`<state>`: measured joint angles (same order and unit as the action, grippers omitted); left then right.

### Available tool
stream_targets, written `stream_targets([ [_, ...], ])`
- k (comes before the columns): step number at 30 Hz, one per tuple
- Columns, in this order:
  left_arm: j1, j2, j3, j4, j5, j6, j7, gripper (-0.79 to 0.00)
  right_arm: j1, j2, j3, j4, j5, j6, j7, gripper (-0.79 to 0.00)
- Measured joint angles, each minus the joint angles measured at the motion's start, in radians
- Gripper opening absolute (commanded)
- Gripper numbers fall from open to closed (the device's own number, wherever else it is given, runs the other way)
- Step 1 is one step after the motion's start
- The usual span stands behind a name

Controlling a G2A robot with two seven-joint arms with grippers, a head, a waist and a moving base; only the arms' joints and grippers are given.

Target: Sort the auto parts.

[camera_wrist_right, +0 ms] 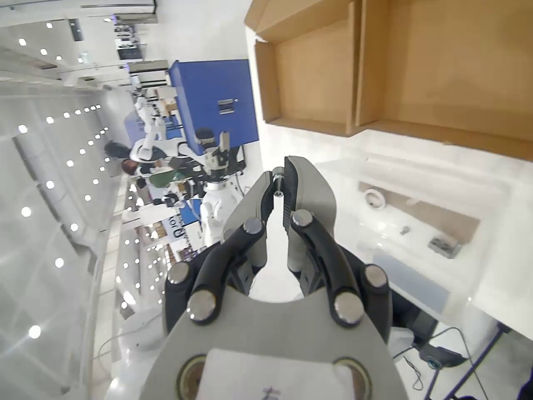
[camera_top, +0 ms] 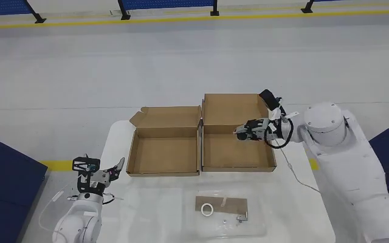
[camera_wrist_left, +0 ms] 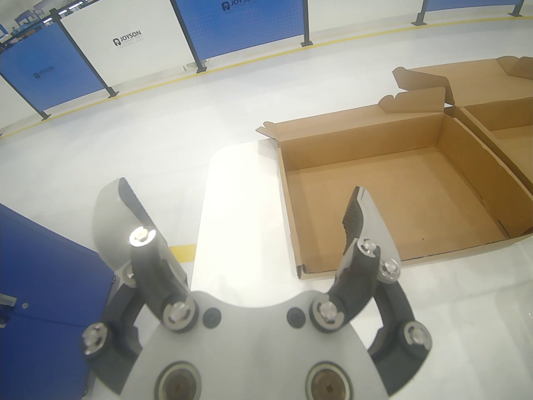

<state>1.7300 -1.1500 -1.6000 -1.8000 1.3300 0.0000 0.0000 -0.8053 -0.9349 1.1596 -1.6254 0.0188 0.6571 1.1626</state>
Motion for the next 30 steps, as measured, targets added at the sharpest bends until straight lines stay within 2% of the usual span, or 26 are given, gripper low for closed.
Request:
stream_targets([
  [4, 0.0, 0.0, 0.0, 0.0, 0.0, 0.0, 0.0, 0.0, 0.12, -0.016, -0.128, 0.132, -0.092, -0.02, 0.02, -0.785],
  [10, 0.0, 0.0, 0.0, 0.0, 0.0, 0.0, 0.0, 0.0, 0.229, -0.061, -0.266, 0.275, -0.092, -0.071, 0.016, -0.785],
  [25, 0.0, 0.0, 0.0, 0.0, 0.0, 0.0, 0.0, 0.0, 0.234, -0.064, -0.269, 0.28, -0.082, -0.072, 0.012, -0.785],
  [30, 0.0, 0.0, 0.0, 0.0, 0.0, 0.0, 0.0, 0.0, 0.236, -0.073, -0.344, 0.29, -0.186, -0.036, -0.006, -0.785],
])
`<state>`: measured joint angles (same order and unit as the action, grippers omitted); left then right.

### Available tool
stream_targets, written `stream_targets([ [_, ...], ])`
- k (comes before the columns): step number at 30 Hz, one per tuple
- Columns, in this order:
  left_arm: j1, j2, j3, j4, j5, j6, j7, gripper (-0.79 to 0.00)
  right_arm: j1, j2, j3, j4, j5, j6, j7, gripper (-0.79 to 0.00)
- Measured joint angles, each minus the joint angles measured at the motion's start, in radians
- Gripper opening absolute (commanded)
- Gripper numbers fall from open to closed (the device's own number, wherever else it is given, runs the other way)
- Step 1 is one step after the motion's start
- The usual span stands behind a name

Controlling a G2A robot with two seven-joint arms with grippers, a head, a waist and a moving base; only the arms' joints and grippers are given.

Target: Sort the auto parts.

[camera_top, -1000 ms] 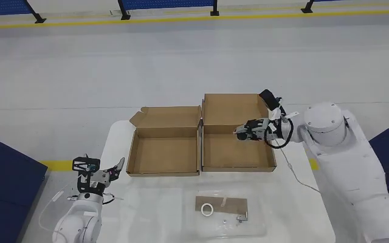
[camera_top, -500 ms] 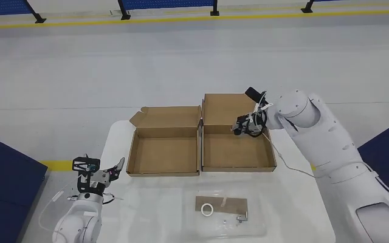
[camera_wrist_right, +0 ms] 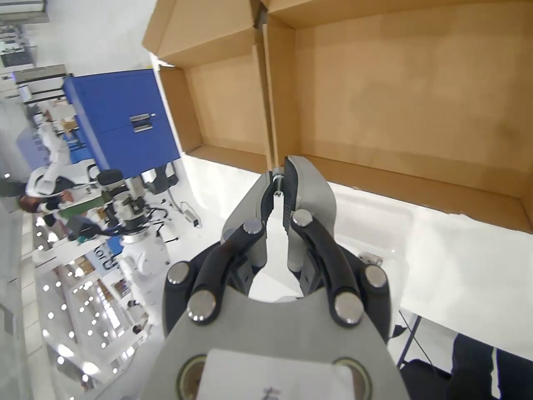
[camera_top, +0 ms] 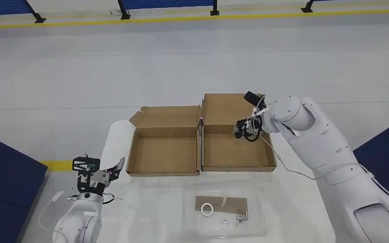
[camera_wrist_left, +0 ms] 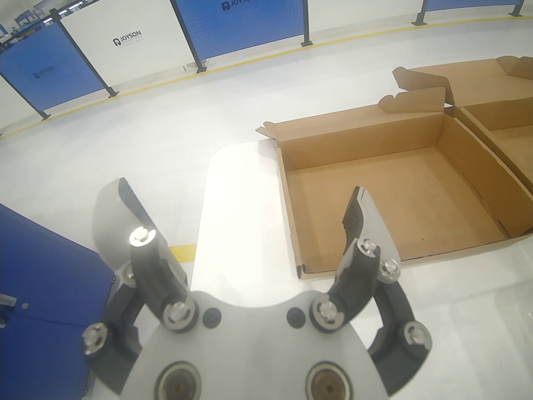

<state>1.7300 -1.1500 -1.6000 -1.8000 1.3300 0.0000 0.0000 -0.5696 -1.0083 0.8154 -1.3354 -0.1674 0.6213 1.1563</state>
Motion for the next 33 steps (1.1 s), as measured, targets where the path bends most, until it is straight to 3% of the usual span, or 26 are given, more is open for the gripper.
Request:
stream_targets([
  [5, 0.0, 0.0, 0.0, 0.0, 0.0, 0.0, 0.0, 0.0, 0.062, -0.035, -0.139, 0.07, -0.12, 0.027, 0.016, -0.785],
  [13, 0.0, 0.0, 0.0, 0.0, 0.0, 0.0, 0.0, 0.0, 0.129, -0.095, -0.3, 0.208, -0.134, 0.049, -0.006, -0.785],
  [23, 0.0, 0.0, 0.0, 0.0, 0.0, 0.0, 0.0, 0.0, 0.127, -0.099, -0.307, 0.22, -0.141, 0.056, -0.03, -0.785],
  [33, 0.0, 0.0, 0.0, 0.0, 0.0, 0.0, 0.0, 0.0, 0.121, -0.128, -0.361, 0.315, -0.224, 0.157, -0.115, -0.785],
])
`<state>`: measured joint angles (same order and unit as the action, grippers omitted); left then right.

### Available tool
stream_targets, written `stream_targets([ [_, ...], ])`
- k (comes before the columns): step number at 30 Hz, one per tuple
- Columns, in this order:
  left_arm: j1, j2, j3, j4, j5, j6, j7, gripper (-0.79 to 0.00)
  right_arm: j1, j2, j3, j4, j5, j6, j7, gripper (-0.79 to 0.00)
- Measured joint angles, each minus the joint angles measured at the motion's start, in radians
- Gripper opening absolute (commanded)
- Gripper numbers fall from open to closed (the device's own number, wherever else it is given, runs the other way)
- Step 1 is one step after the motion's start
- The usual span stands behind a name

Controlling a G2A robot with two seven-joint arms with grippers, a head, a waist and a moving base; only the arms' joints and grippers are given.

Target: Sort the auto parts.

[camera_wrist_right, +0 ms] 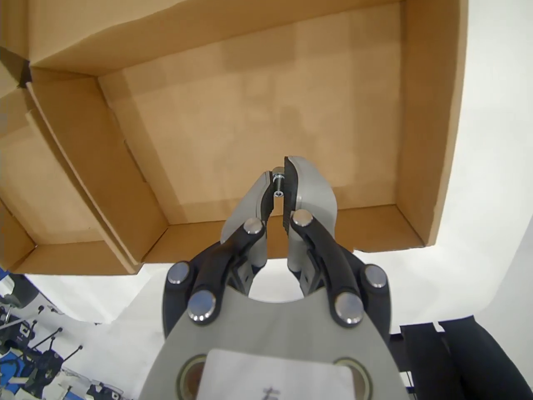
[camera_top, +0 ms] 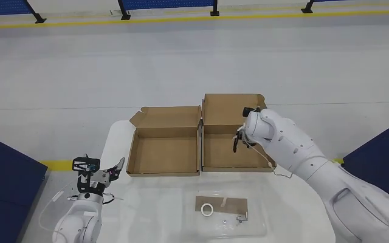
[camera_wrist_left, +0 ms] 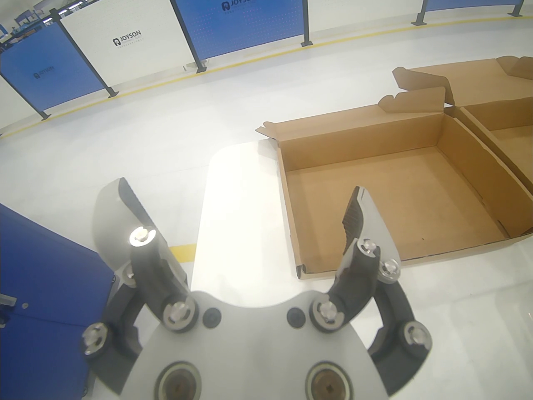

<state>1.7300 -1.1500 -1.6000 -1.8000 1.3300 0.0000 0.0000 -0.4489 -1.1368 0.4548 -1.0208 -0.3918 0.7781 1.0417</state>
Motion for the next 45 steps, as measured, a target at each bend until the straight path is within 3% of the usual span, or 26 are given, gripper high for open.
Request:
stream_targets([
  [6, 0.0, 0.0, 0.0, 0.0, 0.0, 0.0, 0.0, 0.0, 0.012, -0.03, -0.04, 0.084, 0.017, 0.01, -0.01, -0.785],
  [13, 0.0, 0.0, 0.0, 0.0, 0.0, 0.0, 0.0, 0.0, 0.014, -0.031, -0.041, 0.087, 0.015, 0.014, -0.014, -0.785],
  [22, 0.0, 0.0, 0.0, 0.0, 0.0, 0.0, 0.0, 0.0, -0.008, -0.052, -0.001, 0.154, 0.048, 0.007, -0.112, -0.785],
  [35, 0.0, 0.0, 0.0, 0.0, 0.0, 0.0, 0.0, 0.0, 0.02, -0.152, -0.029, 0.357, 0.074, -0.047, -0.157, -0.785],
  [45, 0.0, 0.0, 0.0, 0.0, 0.0, 0.0, 0.0, 0.0, 0.005, -0.151, -0.016, 0.365, 0.079, -0.056, -0.185, -0.785],
])
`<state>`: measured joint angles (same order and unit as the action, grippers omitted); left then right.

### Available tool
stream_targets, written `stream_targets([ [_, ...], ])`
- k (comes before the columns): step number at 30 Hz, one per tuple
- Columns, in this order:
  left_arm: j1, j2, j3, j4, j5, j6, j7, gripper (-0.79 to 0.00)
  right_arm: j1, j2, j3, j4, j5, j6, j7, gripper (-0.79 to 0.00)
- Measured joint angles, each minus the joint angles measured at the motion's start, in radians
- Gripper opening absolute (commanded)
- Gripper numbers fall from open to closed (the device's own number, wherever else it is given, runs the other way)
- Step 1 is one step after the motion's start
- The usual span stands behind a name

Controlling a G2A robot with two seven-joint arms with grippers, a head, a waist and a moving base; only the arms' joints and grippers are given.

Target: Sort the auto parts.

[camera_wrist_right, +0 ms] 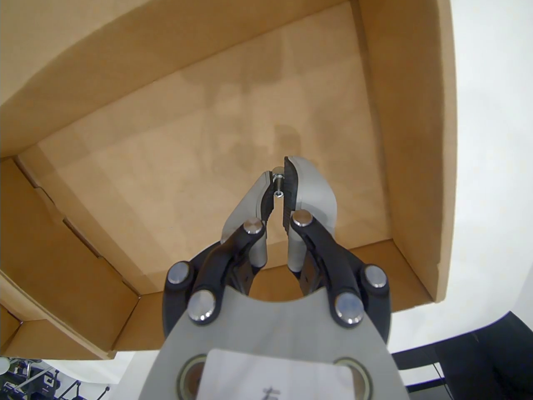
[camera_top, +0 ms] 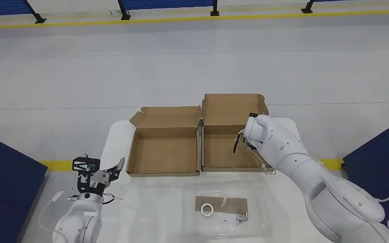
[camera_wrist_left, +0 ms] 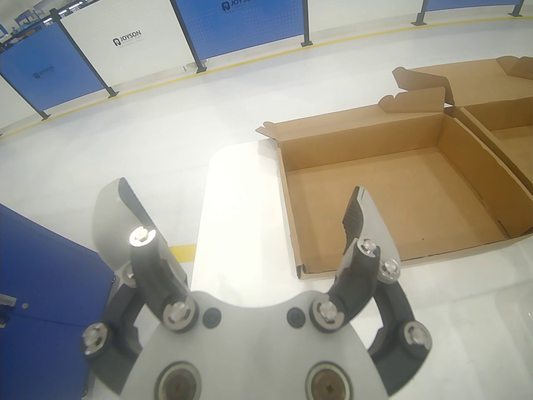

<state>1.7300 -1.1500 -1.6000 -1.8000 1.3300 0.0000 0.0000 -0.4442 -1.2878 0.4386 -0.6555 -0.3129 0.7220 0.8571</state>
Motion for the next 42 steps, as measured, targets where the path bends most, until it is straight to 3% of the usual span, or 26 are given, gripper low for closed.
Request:
stream_targets([
  [25, 0.0, 0.0, 0.0, 0.0, 0.0, 0.0, 0.0, 0.0, -0.009, -0.026, 0.058, 0.097, -0.03, -0.018, 0.002, -0.785],
  [26, 0.0, 0.0, 0.0, 0.0, 0.0, 0.0, 0.0, 0.0, -0.009, -0.027, 0.06, 0.099, -0.032, -0.018, 0.004, -0.52],
  [27, 0.0, 0.0, 0.0, 0.0, 0.0, 0.0, 0.0, 0.0, -0.008, -0.027, 0.062, 0.1, -0.033, -0.018, 0.004, -0.397],
  [28, 0.0, 0.0, 0.0, 0.0, 0.0, 0.0, 0.0, 0.0, -0.006, -0.028, 0.065, 0.1, -0.034, -0.017, 0.005, 0.0],
  [42, 0.0, 0.0, 0.0, 0.0, 0.0, 0.0, 0.0, 0.0, 0.023, 0.014, 0.13, -0.024, -0.096, 0.004, 0.075, 0.0],
])
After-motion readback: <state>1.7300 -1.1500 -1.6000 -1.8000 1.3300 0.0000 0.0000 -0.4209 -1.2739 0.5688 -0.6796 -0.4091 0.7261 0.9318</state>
